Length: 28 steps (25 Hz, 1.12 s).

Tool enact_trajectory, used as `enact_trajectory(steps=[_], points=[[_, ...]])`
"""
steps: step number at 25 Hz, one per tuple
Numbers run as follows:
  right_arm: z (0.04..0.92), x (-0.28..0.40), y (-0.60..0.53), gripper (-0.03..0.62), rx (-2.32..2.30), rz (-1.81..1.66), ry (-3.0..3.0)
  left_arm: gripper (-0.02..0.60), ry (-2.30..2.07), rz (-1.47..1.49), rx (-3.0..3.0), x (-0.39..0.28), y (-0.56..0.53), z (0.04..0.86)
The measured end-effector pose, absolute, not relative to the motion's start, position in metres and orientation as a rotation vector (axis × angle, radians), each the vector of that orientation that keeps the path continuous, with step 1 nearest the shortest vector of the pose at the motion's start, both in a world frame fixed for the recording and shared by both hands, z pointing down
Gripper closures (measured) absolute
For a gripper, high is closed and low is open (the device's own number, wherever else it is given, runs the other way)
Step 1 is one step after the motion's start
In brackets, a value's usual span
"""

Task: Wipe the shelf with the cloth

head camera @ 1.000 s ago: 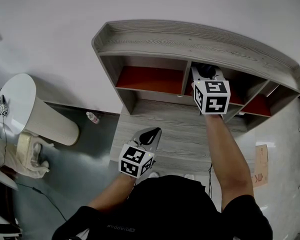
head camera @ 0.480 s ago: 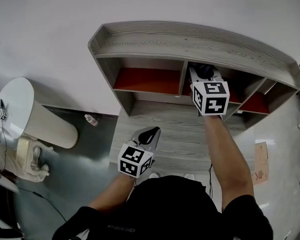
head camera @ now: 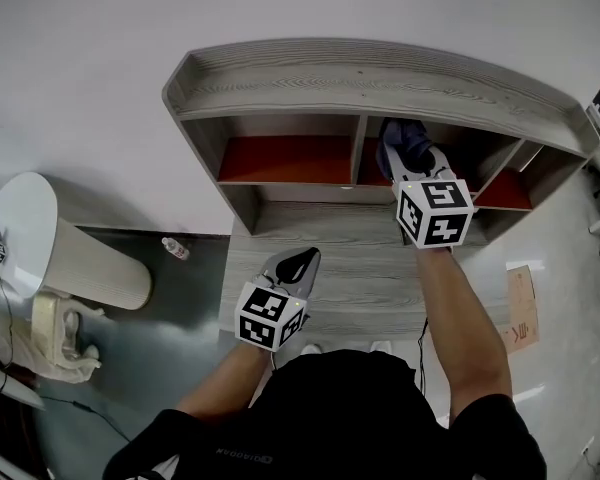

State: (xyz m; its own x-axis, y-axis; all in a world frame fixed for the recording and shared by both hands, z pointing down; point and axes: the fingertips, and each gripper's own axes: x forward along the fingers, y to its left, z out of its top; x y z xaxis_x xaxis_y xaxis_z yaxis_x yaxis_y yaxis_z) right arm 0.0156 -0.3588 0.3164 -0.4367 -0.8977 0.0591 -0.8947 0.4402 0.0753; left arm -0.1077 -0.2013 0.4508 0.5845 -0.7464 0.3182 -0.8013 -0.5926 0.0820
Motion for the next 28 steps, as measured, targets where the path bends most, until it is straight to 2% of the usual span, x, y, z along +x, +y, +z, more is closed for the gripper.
enact_trajectory(steps=[18,28], points=[[0.399,0.028,-0.232,0.496,1.746,0.247,-2.561,0.574,-1.029,0.396,2.713,-0.108,-0.18,0.459],[0.427,0.016,-0.169,0.496,1.615,0.32,-2.607,0.574,-1.057,0.349,2.709,-0.102,-0.163,0.452]])
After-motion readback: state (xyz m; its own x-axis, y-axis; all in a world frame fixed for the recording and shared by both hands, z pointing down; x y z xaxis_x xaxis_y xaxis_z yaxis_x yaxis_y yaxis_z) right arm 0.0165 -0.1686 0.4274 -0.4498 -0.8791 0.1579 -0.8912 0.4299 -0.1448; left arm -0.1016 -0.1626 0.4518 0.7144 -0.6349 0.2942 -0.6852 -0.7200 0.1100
